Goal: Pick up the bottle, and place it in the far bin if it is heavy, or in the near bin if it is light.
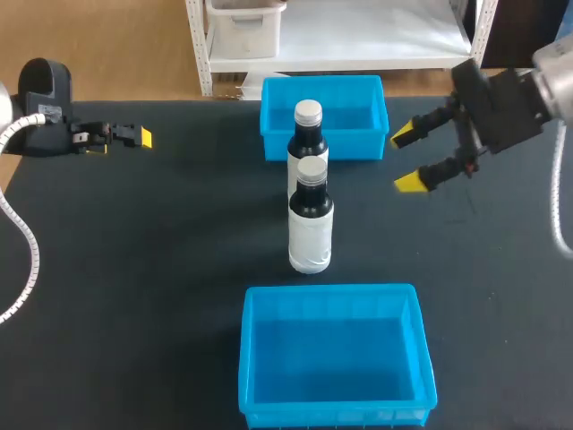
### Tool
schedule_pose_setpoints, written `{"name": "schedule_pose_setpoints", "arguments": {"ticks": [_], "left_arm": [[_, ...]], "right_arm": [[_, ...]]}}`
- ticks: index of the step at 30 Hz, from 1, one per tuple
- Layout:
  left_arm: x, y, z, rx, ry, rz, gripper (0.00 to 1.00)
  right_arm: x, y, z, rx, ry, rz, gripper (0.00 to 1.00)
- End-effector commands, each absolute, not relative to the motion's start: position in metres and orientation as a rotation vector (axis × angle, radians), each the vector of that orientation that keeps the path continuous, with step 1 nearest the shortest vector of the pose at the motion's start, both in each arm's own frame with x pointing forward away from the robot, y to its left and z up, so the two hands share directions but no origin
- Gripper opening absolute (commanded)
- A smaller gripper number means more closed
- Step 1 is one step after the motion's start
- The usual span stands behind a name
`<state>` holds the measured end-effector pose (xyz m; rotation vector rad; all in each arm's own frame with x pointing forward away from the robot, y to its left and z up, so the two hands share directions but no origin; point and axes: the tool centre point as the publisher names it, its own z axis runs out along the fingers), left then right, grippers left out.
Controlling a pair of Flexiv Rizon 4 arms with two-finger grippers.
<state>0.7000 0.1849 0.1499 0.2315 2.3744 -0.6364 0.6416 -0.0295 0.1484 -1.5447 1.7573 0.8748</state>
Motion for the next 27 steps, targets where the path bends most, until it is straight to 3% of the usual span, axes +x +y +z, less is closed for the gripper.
{"name": "schedule_pose_setpoints", "arguments": {"ticks": [1, 27], "left_arm": [[0.7, 0.185, 0.15, 0.231, 2.374, -0.636, 1.0], [0.7, 0.185, 0.15, 0.231, 2.374, -0.636, 1.0]], "right_arm": [[0.643, -0.011, 0.14, -1.558, 1.737, 0.894, 1.0], [0.625, 0.068, 0.123, -1.592, 1.721, 0.969, 1.0]]}}
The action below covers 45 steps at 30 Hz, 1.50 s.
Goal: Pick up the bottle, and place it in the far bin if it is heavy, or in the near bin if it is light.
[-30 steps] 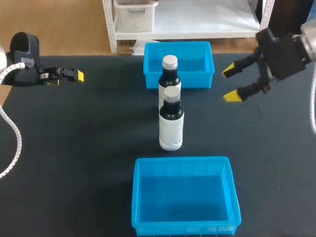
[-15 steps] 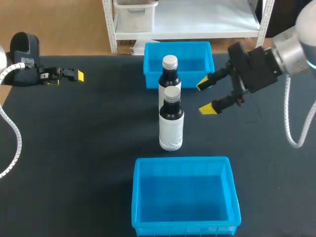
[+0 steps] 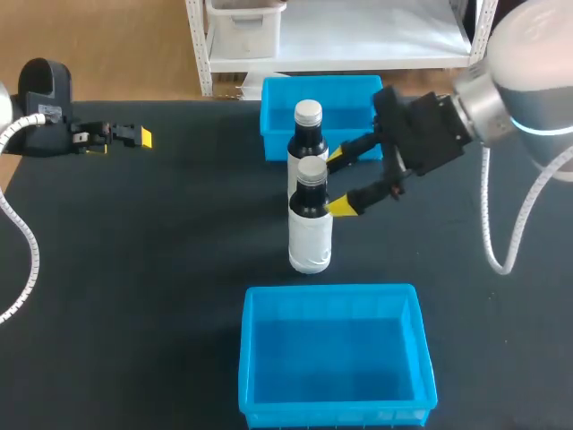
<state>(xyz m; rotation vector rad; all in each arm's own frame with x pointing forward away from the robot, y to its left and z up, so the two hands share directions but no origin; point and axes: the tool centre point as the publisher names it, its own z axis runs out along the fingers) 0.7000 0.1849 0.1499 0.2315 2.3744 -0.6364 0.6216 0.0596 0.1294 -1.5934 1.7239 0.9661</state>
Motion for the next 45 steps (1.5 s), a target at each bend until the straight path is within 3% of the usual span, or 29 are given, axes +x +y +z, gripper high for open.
{"name": "schedule_pose_setpoints", "arguments": {"ticks": [1, 26, 35, 45], "left_arm": [[0.7, 0.185, 0.15, 0.231, 2.374, -0.636, 1.0], [0.7, 0.185, 0.15, 0.231, 2.374, -0.636, 1.0], [0.7, 0.185, 0.15, 0.231, 2.374, -0.636, 1.0], [0.7, 0.185, 0.15, 0.231, 2.374, -0.636, 1.0]], "right_arm": [[0.626, 0.069, 0.122, -1.591, 1.721, 0.97, 1.0], [0.633, 0.092, 0.115, -1.564, 1.669, 1.055, 1.0], [0.633, 0.092, 0.114, -1.567, 1.669, 1.057, 0.85], [0.628, 0.095, 0.115, -1.573, 1.656, 1.07, 0.8]]}}
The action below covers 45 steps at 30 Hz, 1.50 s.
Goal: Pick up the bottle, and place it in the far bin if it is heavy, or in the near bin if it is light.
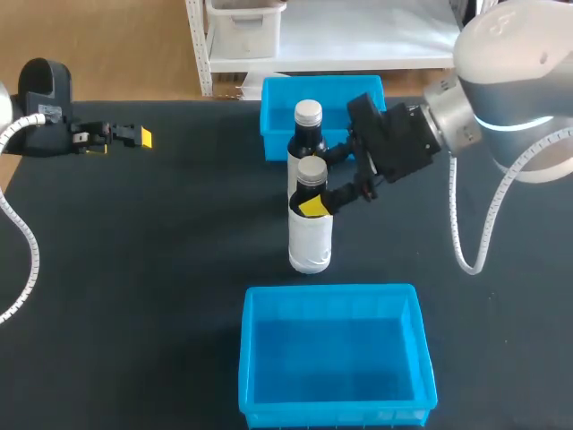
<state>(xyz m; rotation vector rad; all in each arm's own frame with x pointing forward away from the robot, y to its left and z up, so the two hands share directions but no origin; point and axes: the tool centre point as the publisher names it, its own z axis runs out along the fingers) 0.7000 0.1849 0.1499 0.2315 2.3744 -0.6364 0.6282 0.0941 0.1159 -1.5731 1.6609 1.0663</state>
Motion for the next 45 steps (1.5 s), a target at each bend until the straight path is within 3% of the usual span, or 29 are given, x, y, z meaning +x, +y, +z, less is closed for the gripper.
{"name": "schedule_pose_setpoints", "arguments": {"ticks": [1, 17, 25, 31, 36, 45], "left_arm": [[0.7, 0.185, 0.15, 0.231, 2.374, -0.636, 1.0], [0.7, 0.185, 0.15, 0.231, 2.374, -0.636, 1.0], [0.7, 0.185, 0.15, 0.231, 2.374, -0.636, 1.0], [0.7, 0.185, 0.15, 0.231, 2.374, -0.636, 1.0], [0.7, 0.185, 0.15, 0.231, 2.374, -0.636, 1.0], [0.7, 0.185, 0.15, 0.231, 2.374, -0.636, 1.0]], "right_arm": [[0.628, 0.096, 0.115, -1.573, 1.655, 1.071, 0.77], [0.628, 0.095, 0.116, -1.565, 1.654, 1.076, 0.5], [0.628, 0.095, 0.116, -1.566, 1.652, 1.076, 0.48], [0.628, 0.094, 0.118, -1.567, 1.648, 1.08, 0.3], [0.627, 0.092, 0.12, -1.568, 1.645, 1.087, 0.0], [0.62, 0.08, 0.137, -1.582, 1.608, 1.116, 0.0]]}}
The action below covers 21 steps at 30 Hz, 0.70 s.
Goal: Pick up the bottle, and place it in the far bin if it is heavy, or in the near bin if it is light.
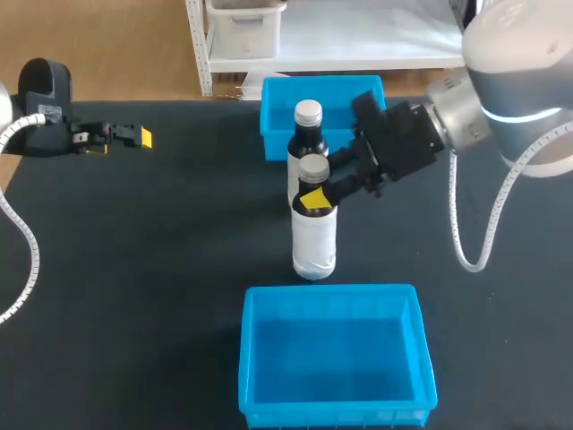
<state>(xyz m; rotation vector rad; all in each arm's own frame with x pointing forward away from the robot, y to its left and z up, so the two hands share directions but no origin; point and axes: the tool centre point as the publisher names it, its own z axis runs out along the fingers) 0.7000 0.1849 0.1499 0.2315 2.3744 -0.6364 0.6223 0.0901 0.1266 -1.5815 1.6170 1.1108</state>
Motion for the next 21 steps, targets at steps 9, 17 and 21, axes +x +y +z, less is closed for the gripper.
{"name": "schedule_pose_setpoints", "arguments": {"ticks": [9, 17, 21], "left_arm": [[0.7, 0.185, 0.15, 0.231, 2.374, -0.636, 1.0], [0.7, 0.185, 0.15, 0.231, 2.374, -0.636, 1.0], [0.7, 0.185, 0.15, 0.231, 2.374, -0.636, 1.0]], "right_arm": [[0.621, 0.058, 0.157, -1.552, 1.606, 1.111, 0.0], [0.634, 0.026, 0.172, -1.499, 1.664, 1.026, 0.0], [0.641, 0.008, 0.176, -1.481, 1.698, 0.98, 0.0]]}}
